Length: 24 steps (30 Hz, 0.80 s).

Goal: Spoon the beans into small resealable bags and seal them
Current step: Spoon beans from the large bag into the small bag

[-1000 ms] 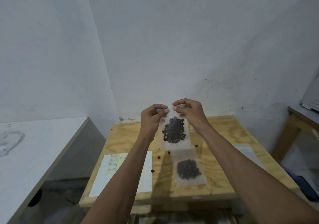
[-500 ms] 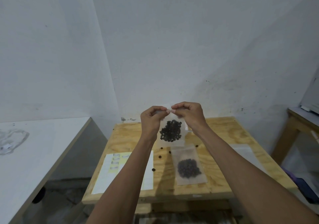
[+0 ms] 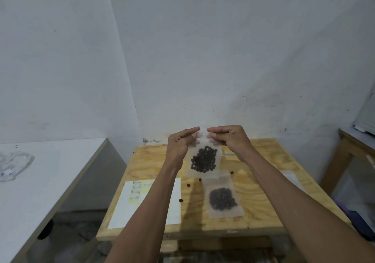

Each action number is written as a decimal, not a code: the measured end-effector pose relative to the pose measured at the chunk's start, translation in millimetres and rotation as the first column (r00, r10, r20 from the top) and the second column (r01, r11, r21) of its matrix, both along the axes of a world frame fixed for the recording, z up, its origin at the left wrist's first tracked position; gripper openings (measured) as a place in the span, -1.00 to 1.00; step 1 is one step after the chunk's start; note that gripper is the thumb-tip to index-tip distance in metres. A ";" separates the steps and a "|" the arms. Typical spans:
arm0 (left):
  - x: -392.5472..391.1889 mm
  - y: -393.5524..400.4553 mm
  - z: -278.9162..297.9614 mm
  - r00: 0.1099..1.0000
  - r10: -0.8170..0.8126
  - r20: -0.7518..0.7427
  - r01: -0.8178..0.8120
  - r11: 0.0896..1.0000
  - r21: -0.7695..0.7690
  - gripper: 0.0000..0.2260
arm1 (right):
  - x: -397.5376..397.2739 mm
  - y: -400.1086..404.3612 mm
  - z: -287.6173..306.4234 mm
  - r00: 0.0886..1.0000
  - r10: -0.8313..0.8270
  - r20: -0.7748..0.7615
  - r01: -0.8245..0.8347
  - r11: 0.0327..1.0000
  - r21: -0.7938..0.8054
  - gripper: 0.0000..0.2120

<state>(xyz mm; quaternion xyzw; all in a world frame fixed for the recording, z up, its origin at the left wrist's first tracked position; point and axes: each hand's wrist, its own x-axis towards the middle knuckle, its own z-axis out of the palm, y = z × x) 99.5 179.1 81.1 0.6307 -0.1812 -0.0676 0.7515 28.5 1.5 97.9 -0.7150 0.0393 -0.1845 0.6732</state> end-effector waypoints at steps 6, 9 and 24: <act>4.1 -7.4 -13.5 0.998 -0.008 -0.061 0.006 0.999 -0.038 -0.75 | 2.5 -3.2 -12.4 0.998 -0.013 -0.055 0.016 0.999 0.049 -0.79; 2.7 -10.5 -19.7 0.996 0.015 -0.092 -0.019 0.999 -0.047 -0.72 | 3.6 -0.9 -16.0 0.997 -0.026 -0.077 0.034 0.995 0.094 -0.79; -27.3 -24.3 -84.2 0.982 0.187 0.009 -0.170 0.871 0.460 -0.85 | -21.2 2.9 -90.8 0.890 -0.355 -0.287 0.220 0.885 -0.411 -0.76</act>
